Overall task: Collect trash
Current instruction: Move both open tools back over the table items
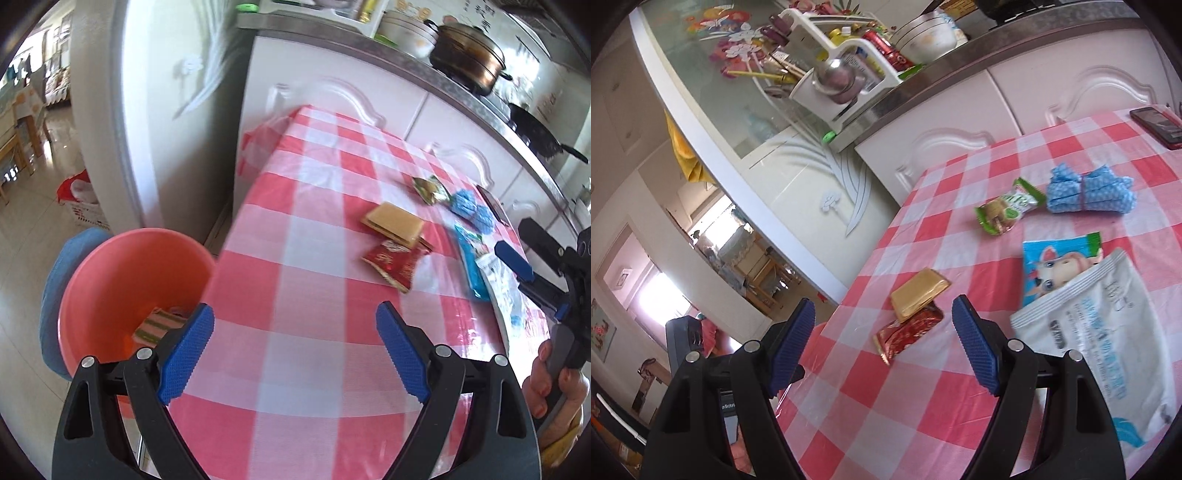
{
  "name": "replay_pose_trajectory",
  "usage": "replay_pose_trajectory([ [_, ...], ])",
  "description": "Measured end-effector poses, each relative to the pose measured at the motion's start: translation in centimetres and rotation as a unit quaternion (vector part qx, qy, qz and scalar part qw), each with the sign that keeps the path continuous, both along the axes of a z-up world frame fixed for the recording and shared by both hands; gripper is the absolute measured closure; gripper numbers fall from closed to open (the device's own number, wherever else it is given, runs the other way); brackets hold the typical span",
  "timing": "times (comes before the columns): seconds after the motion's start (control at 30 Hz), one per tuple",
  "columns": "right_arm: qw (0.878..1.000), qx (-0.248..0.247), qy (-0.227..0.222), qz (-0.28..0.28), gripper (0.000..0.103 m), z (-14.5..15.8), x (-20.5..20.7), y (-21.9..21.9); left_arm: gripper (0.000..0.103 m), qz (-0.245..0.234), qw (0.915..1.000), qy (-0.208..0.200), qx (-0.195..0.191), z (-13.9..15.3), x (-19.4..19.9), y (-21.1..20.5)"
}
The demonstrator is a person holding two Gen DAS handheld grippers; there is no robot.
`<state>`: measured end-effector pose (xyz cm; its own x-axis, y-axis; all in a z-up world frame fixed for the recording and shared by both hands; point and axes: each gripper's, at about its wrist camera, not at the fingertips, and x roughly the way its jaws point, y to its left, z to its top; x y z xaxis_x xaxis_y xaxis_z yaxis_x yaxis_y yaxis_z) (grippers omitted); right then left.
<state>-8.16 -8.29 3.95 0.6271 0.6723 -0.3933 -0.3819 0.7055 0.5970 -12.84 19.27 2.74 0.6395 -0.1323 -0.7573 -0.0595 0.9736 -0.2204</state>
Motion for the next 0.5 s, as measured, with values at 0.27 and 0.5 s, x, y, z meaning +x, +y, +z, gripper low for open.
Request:
replay_pose_trajectory([
  [0.27, 1.000, 0.012, -0.011, -0.023, 0.020, 0.5, 0.1, -3.2, 0.013, -0.026, 0.9995, 0.018, 0.006, 0.0, 0.9, -3.5],
  [0.5, 0.998, 0.022, -0.006, -0.054, 0.019, 0.5, 0.9, -7.1, 0.013, -0.056, 0.9981, 0.022, 0.016, 0.1, 1.6, -6.5],
])
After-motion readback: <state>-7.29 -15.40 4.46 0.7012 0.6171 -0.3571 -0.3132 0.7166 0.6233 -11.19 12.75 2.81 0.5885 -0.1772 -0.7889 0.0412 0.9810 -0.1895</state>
